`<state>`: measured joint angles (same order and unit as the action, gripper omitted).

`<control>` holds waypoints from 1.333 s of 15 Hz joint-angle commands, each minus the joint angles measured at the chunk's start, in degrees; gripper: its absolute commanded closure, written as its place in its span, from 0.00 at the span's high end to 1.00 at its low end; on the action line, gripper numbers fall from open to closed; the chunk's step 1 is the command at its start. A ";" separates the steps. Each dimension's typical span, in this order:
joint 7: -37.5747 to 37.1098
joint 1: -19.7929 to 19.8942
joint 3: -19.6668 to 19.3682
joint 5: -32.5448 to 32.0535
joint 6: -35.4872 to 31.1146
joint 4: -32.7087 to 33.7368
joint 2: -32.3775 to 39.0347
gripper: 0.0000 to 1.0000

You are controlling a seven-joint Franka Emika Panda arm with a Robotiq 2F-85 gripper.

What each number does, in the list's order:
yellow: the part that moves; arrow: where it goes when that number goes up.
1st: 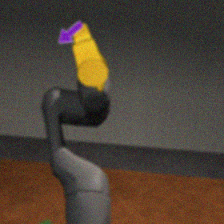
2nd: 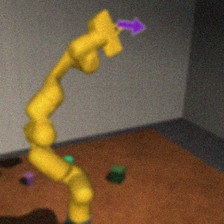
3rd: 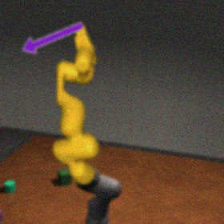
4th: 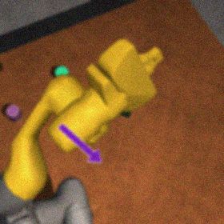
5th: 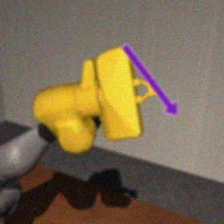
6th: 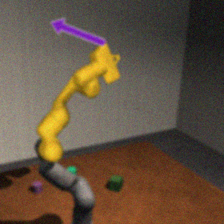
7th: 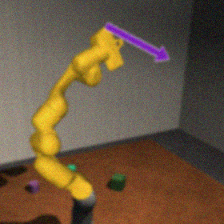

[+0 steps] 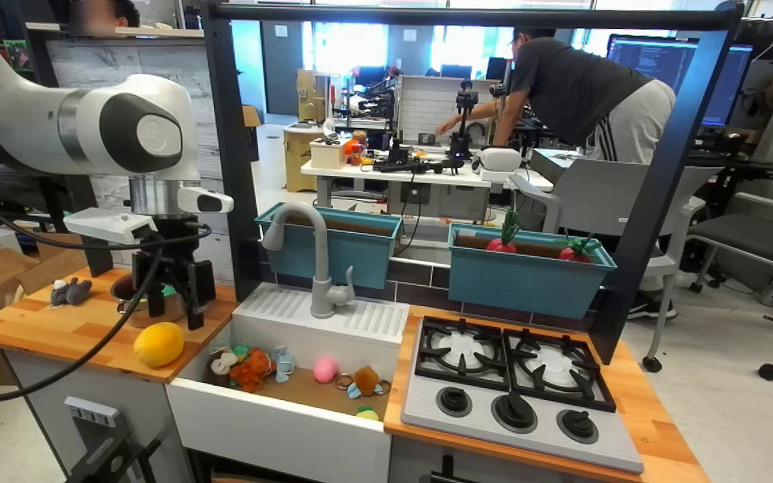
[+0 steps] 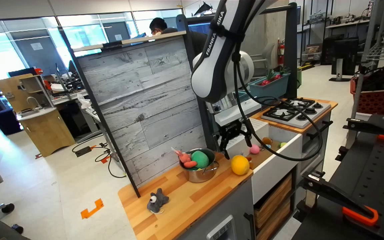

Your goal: Pick up the yellow plush toy from the counter and put it on the stove

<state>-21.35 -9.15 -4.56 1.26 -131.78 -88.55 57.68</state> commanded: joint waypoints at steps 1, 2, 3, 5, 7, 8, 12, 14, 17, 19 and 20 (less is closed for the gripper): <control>-2.05 -0.89 -0.71 -0.55 1.54 3.95 2.97 1.00; -2.17 -0.91 -0.56 -0.45 1.79 4.33 3.32 1.00; -2.20 -0.92 -0.40 -0.32 1.95 4.60 3.58 1.00; -2.03 -0.71 0.29 0.27 2.62 5.20 3.87 1.00; -1.88 -0.46 0.97 0.84 3.25 5.47 3.90 1.00; -1.87 -0.45 1.10 0.91 3.84 5.66 3.92 1.00; -1.81 -0.20 1.57 1.12 6.84 6.44 3.98 0.66; -1.88 -0.20 1.59 1.13 7.83 6.75 4.12 0.49; -2.01 -0.16 1.59 1.15 8.72 7.12 4.21 0.27; -2.16 -0.16 1.55 1.14 8.98 7.42 4.28 0.13; -2.24 -0.20 1.47 1.06 8.98 7.51 4.29 0.08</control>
<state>-23.07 -9.56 -3.31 1.66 -124.84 -83.64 60.67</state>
